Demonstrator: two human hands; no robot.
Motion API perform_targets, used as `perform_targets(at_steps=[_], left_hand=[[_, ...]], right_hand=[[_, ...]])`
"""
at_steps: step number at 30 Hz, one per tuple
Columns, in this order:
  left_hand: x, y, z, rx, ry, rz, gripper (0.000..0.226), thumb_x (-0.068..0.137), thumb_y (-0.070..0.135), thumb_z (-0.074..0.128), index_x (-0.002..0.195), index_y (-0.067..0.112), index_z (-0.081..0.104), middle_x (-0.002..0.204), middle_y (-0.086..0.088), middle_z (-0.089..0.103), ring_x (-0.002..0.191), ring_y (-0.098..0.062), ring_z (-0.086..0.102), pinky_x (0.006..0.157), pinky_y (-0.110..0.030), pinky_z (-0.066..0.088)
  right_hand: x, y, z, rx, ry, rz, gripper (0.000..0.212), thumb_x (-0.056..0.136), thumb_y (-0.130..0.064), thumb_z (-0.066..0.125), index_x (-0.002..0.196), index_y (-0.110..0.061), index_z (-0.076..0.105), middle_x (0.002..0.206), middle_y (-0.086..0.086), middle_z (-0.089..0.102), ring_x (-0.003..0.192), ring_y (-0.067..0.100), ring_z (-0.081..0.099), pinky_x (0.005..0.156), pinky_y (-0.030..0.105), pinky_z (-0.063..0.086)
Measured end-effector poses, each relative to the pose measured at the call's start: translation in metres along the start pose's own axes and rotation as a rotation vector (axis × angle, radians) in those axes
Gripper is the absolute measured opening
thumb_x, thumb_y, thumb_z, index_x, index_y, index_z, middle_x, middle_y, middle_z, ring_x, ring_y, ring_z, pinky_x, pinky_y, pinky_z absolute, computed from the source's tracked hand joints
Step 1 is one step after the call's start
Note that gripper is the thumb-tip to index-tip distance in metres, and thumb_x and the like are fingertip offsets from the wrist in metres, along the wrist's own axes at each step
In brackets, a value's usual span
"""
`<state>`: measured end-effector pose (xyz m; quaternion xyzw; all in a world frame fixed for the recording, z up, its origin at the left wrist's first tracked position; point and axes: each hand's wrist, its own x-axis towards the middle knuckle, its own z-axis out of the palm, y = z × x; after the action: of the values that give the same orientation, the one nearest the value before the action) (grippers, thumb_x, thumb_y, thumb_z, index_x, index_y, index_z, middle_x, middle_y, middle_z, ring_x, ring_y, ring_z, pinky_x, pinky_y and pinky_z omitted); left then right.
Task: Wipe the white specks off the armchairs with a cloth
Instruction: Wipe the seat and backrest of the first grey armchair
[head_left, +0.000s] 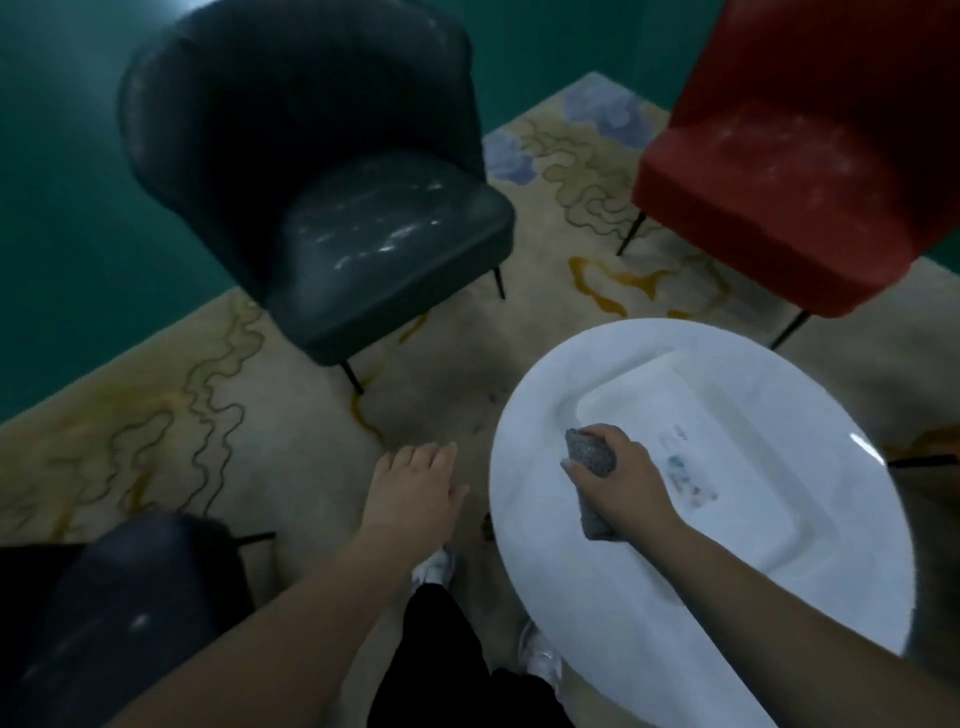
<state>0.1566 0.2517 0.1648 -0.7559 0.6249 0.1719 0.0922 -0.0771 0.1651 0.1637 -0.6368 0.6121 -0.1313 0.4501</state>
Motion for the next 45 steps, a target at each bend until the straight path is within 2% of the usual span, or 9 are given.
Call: perform_targets(at_steps=[6, 11, 18, 22, 28, 31, 36, 40, 45], left_hand=[[-0.079, -0.061, 0.01, -0.086, 0.015, -0.256, 0.062, 0.095, 0.053, 0.035, 0.149, 0.025, 0.025, 0.145, 0.002, 0.042, 0.13, -0.024, 0.04, 0.103, -0.041, 0.031], [-0.144, -0.121, 0.025, -0.131, 0.039, -0.457, 0.062, 0.095, 0.054, 0.032, 0.149, 0.025, 0.025, 0.147, 0.0, 0.039, 0.133, -0.025, 0.035, 0.107, -0.043, 0.027], [-0.238, -0.21, 0.055, -0.263, 0.051, -0.735, 0.064, 0.097, 0.055, 0.03, 0.152, 0.026, 0.017, 0.159, -0.001, 0.019, 0.145, -0.026, 0.015, 0.117, -0.048, 0.013], [-0.285, -0.25, 0.076, -0.309, 0.083, -0.884, 0.064, 0.095, 0.056, 0.03, 0.152, 0.027, 0.018, 0.16, 0.0, 0.018, 0.147, -0.024, 0.012, 0.118, -0.049, 0.008], [-0.339, -0.28, 0.1, -0.379, 0.105, -1.072, 0.065, 0.095, 0.055, 0.03, 0.152, 0.026, 0.019, 0.16, -0.001, 0.019, 0.146, -0.024, 0.012, 0.117, -0.049, 0.007], [-0.356, -0.289, 0.109, -0.436, 0.11, -1.18, 0.064, 0.096, 0.054, 0.032, 0.152, 0.026, 0.017, 0.159, 0.0, 0.02, 0.146, -0.023, 0.013, 0.118, -0.048, 0.007], [-0.371, -0.303, 0.121, -0.497, 0.137, -1.353, 0.064, 0.097, 0.051, 0.036, 0.152, 0.023, 0.017, 0.155, 0.001, 0.029, 0.143, -0.022, 0.022, 0.118, -0.046, 0.015], [-0.373, -0.317, 0.127, -0.563, 0.184, -1.536, 0.061, 0.097, 0.05, 0.037, 0.15, 0.023, 0.023, 0.152, 0.002, 0.034, 0.14, -0.02, 0.027, 0.118, -0.046, 0.018], [-0.367, -0.321, 0.132, -0.654, 0.2, -1.742, 0.06, 0.096, 0.05, 0.038, 0.149, 0.024, 0.025, 0.15, 0.003, 0.035, 0.14, -0.02, 0.026, 0.117, -0.045, 0.017]], right_hand=[[-0.012, -0.06, 0.066, -0.085, -0.188, -0.187, 0.036, 0.082, -0.042, 0.068, 0.114, -0.035, 0.053, 0.109, 0.003, 0.057, 0.084, 0.011, 0.059, 0.065, 0.02, 0.044], [-0.031, -0.114, 0.132, -0.165, -0.383, -0.33, 0.039, 0.082, -0.043, 0.068, 0.117, -0.035, 0.053, 0.114, 0.001, 0.054, 0.095, 0.015, 0.057, 0.077, 0.028, 0.047], [-0.07, -0.188, 0.245, -0.304, -0.538, -0.457, 0.038, 0.081, -0.041, 0.069, 0.116, -0.035, 0.055, 0.113, 0.003, 0.053, 0.089, 0.016, 0.057, 0.075, 0.028, 0.045], [-0.098, -0.217, 0.304, -0.317, -0.639, -0.536, 0.038, 0.083, -0.043, 0.065, 0.119, -0.036, 0.053, 0.111, 0.0, 0.049, 0.086, 0.009, 0.054, 0.071, 0.025, 0.042], [-0.135, -0.252, 0.378, -0.402, -0.787, -0.664, 0.038, 0.09, -0.032, 0.059, 0.128, -0.031, 0.052, 0.124, 0.005, 0.048, 0.107, 0.02, 0.051, 0.094, 0.032, 0.043], [-0.146, -0.273, 0.413, -0.436, -0.902, -0.741, 0.043, 0.09, -0.027, 0.061, 0.131, -0.027, 0.05, 0.126, 0.007, 0.046, 0.111, 0.021, 0.05, 0.097, 0.033, 0.042], [-0.149, -0.306, 0.471, -0.491, -1.108, -0.844, 0.054, 0.088, -0.031, 0.063, 0.137, -0.032, 0.04, 0.127, -0.006, 0.042, 0.113, 0.01, 0.043, 0.093, 0.027, 0.039], [-0.144, -0.335, 0.519, -0.618, -1.218, -0.936, 0.039, 0.086, -0.037, 0.065, 0.117, -0.04, 0.042, 0.114, -0.009, 0.048, 0.094, 0.009, 0.051, 0.064, 0.018, 0.038], [-0.143, -0.36, 0.568, -0.702, -1.328, -1.097, 0.035, 0.084, -0.041, 0.066, 0.11, -0.041, 0.043, 0.108, -0.013, 0.05, 0.092, 0.005, 0.052, 0.064, 0.016, 0.037]])
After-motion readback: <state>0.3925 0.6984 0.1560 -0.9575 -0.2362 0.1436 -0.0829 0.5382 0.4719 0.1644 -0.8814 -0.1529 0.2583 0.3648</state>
